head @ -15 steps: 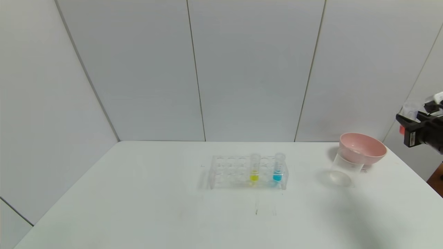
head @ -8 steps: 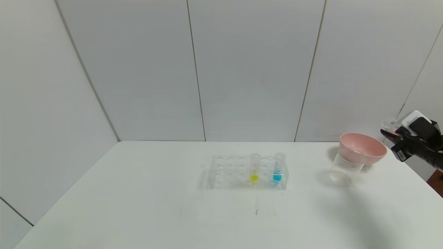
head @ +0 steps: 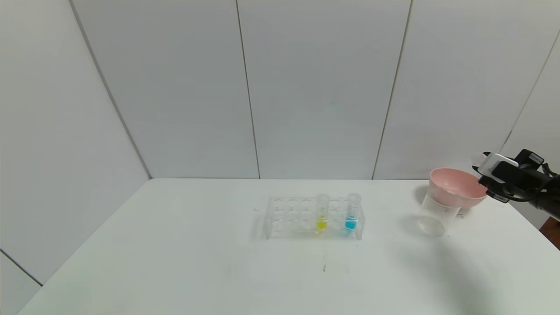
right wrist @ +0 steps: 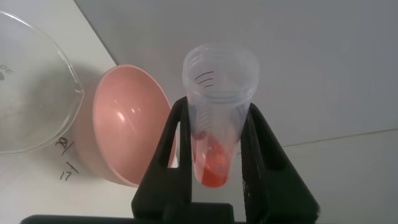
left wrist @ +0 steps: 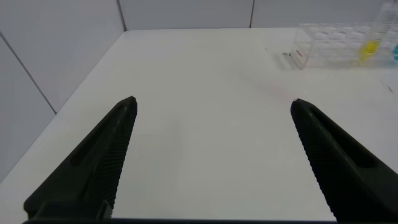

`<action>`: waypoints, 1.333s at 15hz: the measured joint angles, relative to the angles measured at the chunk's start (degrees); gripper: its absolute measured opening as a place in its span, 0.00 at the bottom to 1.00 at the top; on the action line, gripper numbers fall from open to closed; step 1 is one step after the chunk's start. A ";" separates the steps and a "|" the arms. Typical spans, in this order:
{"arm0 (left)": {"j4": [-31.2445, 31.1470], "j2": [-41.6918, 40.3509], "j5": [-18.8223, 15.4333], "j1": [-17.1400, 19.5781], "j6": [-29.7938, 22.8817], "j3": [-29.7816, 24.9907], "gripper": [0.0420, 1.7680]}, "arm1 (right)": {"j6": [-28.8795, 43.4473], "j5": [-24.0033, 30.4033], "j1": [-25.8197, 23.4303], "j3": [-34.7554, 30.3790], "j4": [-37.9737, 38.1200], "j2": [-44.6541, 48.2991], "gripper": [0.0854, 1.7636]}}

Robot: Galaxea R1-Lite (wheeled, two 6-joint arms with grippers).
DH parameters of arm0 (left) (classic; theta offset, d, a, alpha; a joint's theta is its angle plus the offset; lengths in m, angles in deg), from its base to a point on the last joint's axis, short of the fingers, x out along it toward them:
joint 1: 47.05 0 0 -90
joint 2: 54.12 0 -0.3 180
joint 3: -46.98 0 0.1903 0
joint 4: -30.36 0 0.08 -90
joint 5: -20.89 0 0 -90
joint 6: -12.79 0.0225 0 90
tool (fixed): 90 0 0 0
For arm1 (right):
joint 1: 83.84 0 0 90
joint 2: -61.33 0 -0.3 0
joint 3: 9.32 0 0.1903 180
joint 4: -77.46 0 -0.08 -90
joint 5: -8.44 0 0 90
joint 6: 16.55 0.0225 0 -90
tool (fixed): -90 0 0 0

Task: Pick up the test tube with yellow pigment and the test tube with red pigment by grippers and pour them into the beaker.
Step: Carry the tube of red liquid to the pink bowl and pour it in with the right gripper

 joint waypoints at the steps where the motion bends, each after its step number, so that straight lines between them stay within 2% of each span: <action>1: 0.00 0.00 0.00 0.00 0.00 0.00 1.00 | -2.63 -0.05 0.13 0.38 0.13 -0.34 0.26; 5: 0.00 0.00 0.00 0.00 0.00 0.00 1.00 | -11.34 -0.10 -0.20 0.27 0.05 -1.44 0.26; 9: 0.00 0.00 0.00 0.00 0.00 0.00 1.00 | -15.79 -0.32 0.46 0.60 -0.28 -2.45 0.26; 20: 0.00 0.00 0.00 0.00 0.00 0.00 1.00 | -30.77 -1.61 1.22 0.11 -7.56 -4.63 0.26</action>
